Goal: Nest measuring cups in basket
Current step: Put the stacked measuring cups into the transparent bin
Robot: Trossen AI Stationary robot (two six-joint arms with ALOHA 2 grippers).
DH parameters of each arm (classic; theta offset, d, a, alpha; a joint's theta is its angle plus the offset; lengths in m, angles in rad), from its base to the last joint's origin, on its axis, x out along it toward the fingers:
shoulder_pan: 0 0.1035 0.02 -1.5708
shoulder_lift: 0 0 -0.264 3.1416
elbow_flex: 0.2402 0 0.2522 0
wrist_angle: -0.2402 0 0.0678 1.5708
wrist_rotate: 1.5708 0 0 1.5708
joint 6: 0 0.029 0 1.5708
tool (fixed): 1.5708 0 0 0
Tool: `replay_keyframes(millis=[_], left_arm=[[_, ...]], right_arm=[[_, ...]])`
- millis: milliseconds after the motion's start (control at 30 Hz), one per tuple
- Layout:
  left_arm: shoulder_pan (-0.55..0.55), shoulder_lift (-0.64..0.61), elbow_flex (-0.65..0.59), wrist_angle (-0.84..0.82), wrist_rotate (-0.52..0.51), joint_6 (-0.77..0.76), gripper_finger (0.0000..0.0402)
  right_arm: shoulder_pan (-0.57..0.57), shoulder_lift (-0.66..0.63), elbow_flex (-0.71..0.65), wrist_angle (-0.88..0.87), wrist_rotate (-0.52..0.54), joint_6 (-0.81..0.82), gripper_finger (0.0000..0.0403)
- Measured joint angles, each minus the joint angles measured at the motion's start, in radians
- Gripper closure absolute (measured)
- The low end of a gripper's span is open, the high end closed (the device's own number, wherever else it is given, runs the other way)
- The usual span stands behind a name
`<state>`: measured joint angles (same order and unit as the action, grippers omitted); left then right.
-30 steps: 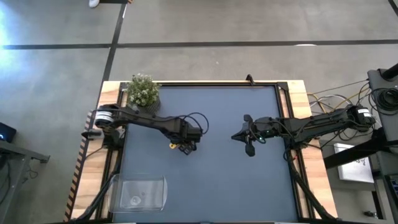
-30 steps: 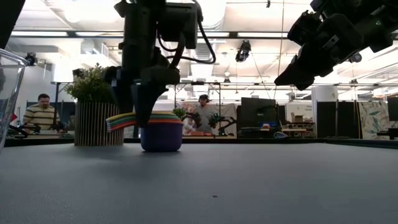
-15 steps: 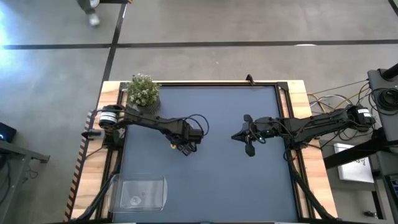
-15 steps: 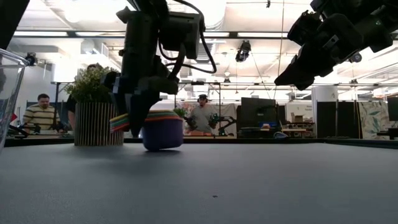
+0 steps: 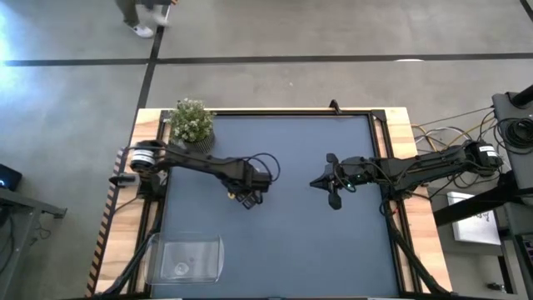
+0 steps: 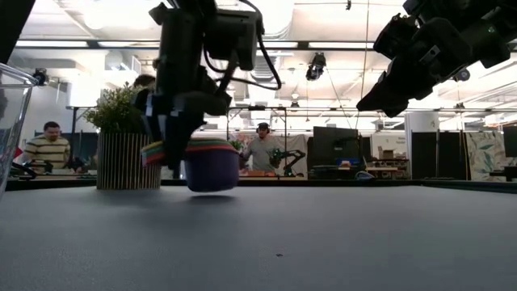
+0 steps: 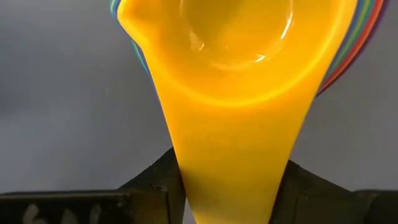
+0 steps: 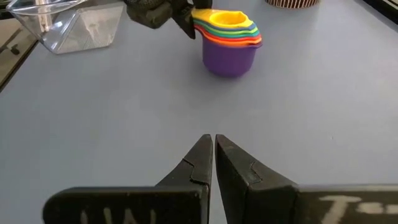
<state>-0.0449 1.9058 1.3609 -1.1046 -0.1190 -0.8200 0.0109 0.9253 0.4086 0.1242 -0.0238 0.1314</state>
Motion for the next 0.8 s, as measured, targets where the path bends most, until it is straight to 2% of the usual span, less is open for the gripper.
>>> replay_keyframes(millis=[200,367,667,800], left_arm=[[-0.036,-0.049,0.000,-0.082,-0.046,0.008,0.0278],[-0.112,-0.119,0.000,-0.137,-0.059,0.036,0.0281],[-0.333,-0.333,0.000,-0.173,-0.090,-0.031,0.0288],[-0.470,-0.395,0.000,-0.248,-0.103,-0.164,0.0296]], right_arm=[[0.000,0.000,-0.002,0.000,0.000,0.000,0.0394],[0.000,0.000,-0.002,0.000,0.000,0.000,0.0394],[0.000,0.000,-0.003,0.000,0.000,0.000,0.0394],[0.000,0.000,-0.003,0.000,0.016,0.000,0.0394]])
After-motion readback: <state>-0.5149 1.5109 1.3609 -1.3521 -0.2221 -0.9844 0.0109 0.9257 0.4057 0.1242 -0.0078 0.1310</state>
